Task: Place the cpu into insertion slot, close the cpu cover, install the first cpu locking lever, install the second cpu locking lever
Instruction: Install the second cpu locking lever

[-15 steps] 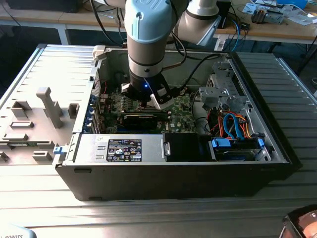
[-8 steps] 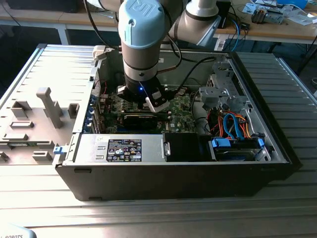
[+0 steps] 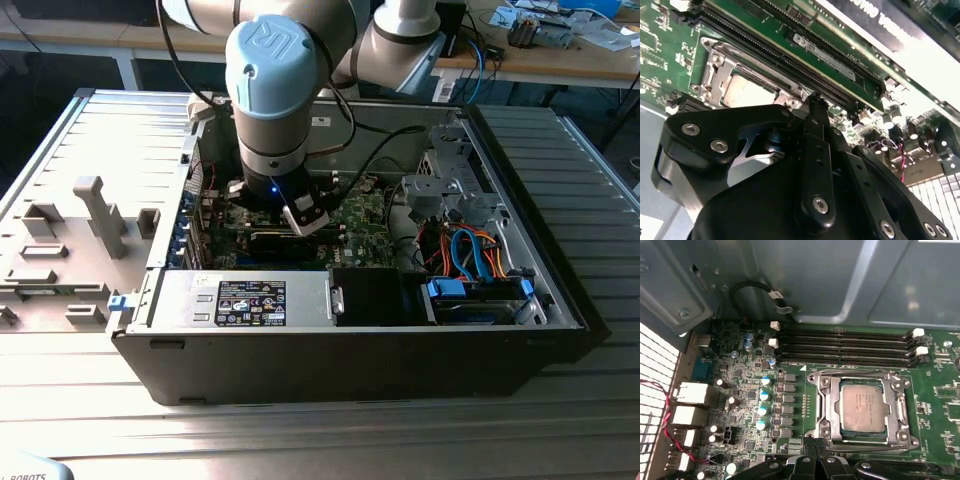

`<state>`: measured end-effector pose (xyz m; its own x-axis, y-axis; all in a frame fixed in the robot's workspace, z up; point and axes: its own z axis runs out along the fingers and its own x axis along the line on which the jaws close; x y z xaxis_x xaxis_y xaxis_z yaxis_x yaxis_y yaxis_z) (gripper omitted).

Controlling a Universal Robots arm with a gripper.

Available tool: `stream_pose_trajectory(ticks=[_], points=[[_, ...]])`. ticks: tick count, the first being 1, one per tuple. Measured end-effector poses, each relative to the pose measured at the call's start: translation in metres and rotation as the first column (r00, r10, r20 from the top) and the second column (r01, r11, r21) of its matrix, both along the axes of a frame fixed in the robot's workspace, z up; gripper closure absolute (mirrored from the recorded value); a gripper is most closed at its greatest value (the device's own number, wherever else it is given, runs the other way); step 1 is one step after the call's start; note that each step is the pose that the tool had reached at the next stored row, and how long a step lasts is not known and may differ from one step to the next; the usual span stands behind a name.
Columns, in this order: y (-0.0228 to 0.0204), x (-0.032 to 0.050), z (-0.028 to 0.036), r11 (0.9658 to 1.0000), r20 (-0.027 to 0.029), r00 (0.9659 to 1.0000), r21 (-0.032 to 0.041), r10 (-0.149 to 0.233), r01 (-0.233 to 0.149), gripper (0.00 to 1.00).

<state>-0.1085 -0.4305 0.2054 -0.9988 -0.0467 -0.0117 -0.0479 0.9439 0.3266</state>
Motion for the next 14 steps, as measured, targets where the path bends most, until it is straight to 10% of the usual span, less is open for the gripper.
stream_pose_trajectory(ticks=[10, 14], points=[[0.0103, 0.0001, -0.0090, 1.0000, 0.0000, 1.0000, -0.0063, 0.001, -0.001, 0.89], [0.0110, -0.0001, -0.0100, 0.9996, 0.0002, 1.0000, -0.0279, 0.001, -0.001, 0.89]])
